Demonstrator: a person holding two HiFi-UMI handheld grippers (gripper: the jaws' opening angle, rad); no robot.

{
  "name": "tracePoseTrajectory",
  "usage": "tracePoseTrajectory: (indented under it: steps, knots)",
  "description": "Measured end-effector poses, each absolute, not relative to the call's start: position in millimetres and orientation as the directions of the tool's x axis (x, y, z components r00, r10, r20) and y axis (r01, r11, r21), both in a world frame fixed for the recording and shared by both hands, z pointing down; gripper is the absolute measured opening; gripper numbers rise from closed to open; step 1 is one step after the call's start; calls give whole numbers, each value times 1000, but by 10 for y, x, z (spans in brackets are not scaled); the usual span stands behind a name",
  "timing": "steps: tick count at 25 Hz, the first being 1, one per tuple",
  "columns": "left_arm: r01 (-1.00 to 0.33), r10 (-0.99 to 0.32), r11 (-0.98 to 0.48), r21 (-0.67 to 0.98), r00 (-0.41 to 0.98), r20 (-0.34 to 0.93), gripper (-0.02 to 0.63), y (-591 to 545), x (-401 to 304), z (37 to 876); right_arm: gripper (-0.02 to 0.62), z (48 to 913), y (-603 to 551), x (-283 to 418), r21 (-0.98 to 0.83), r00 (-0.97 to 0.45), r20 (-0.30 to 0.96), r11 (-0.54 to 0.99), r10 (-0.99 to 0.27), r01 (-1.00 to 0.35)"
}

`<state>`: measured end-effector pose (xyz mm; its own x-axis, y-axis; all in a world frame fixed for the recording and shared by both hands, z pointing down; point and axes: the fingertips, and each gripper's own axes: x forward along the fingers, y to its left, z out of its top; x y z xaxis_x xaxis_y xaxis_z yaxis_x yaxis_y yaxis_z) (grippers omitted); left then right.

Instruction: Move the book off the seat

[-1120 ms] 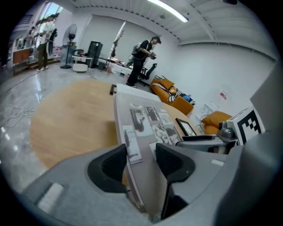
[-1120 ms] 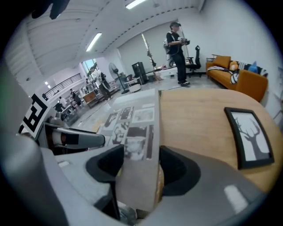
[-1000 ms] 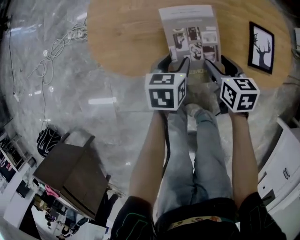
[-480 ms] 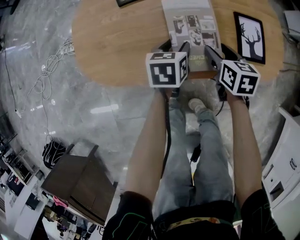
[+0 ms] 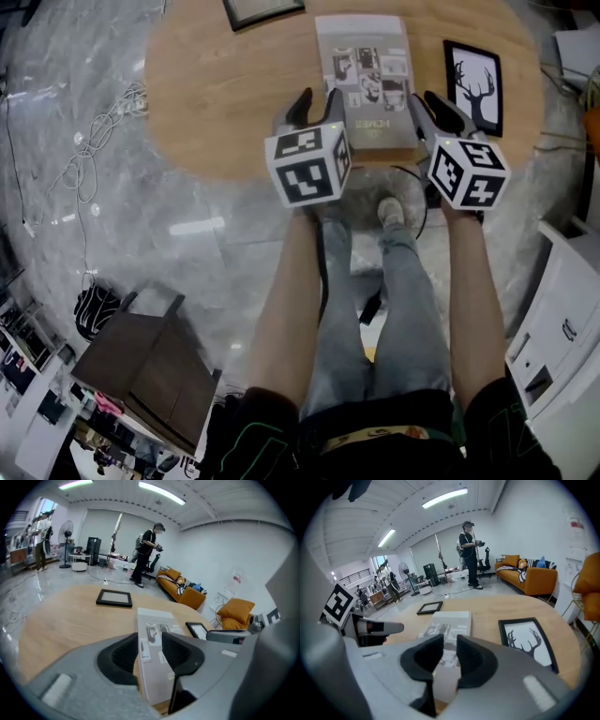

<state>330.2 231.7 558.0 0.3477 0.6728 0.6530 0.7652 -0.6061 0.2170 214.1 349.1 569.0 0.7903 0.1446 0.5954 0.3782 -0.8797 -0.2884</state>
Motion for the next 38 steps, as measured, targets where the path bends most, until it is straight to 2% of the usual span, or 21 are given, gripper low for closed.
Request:
tracePoseTrajectory:
  steps: [1, 7, 9, 15, 25, 29, 38]
  knots:
    - [747, 675, -624, 231, 366, 640, 164, 2288, 3293, 5453, 68, 5580, 3480, 2105, -288, 800, 585, -886, 138, 363]
    - [653, 660, -722, 228, 550, 512, 39, 2266, 3484, 4298, 40, 4612, 3806, 2009, -241, 853, 505, -927, 133, 287]
    - [648, 648, -737, 190, 599, 470, 12, 2309, 3480, 3867, 9, 4242, 3973, 1980, -214, 871, 472, -940, 139, 266]
    - [664, 607, -748, -28, 700, 376, 11, 2504, 3210, 2741, 3, 3246, 4165, 2021, -224, 931, 353, -958, 90, 178]
    - [497, 490, -867, -35, 863, 125, 11, 2095, 2996, 1123, 5, 1699, 4049, 2066, -315, 991, 129, -949, -31, 12]
    - [451, 447, -891, -47, 891, 80, 11, 1887, 2794, 1002, 3, 1256, 3921, 2078, -246, 997, 55, -969, -52, -37]
    - [479, 483, -871, -107, 875, -21, 11, 1829, 2508, 614, 3, 797, 3761, 1849, 2, 1000, 10, -1000, 12, 12]
